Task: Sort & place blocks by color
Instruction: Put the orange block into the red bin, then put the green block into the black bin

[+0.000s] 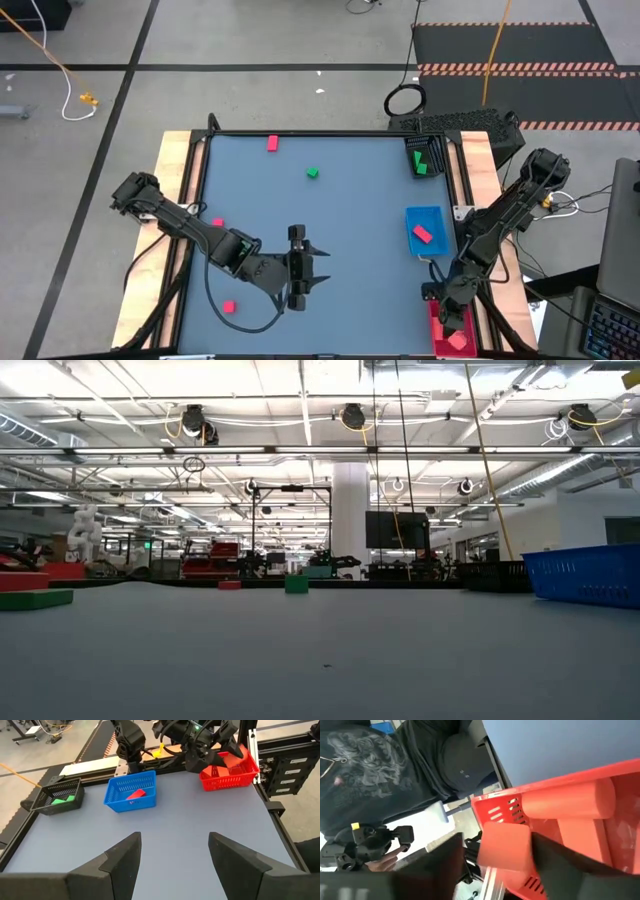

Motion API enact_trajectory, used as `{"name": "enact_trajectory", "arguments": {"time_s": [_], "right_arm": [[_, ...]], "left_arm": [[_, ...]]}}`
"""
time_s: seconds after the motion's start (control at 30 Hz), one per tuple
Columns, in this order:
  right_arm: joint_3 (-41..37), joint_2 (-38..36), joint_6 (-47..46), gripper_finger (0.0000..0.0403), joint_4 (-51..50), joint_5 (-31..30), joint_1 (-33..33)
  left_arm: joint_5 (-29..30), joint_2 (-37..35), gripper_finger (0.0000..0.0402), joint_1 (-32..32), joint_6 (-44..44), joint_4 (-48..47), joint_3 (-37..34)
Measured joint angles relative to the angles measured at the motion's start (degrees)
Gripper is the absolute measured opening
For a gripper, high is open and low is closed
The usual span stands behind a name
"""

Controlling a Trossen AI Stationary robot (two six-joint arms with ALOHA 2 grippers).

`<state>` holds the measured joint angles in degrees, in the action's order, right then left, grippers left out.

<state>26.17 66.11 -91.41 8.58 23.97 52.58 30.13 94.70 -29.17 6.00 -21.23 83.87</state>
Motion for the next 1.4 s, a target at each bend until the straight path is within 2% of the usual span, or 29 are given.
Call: {"name": "enact_trajectory", "arguments": {"time_s": [0.13,0.27,0.6,0.93,1.03,1.17,1.4], "right_arm": [[0.0,0.0,0.0,0.0292,-0.3,-0.1,-0.1],[0.0,0.0,0.0,0.0321,-0.7,-0.1,-0.1],[0.0,0.0,3.6,0.031,0.9,0.0,-0.9],[0.0,0.0,17.2,0.0308,12.2,-2.1,-9.1],[0.0,0.0,24.2,0.0308,13.0,-5.6,-12.0],[0.0,0.0,39.3,0.0308,13.1,-13.0,-15.8],[0.0,0.8,71.3,0.0308,18.4,-33.4,-23.5]], "left_arm": [[0.0,0.0,0.0235,0.0,0.2,0.0,0.0],[0.0,0.0,0.0234,0.0,0.2,0.0,0.0],[0.0,0.0,0.0235,0.0,0.2,0.0,0.0],[0.0,0.0,0.0234,0.0,-0.1,0.8,0.0],[0.4,0.0,0.0234,0.0,-0.1,0.9,0.0],[1.5,0.1,0.0234,0.0,-0.3,0.5,0.0],[2.4,0.1,0.0234,0.2,0.0,0.0,0.0]]}}
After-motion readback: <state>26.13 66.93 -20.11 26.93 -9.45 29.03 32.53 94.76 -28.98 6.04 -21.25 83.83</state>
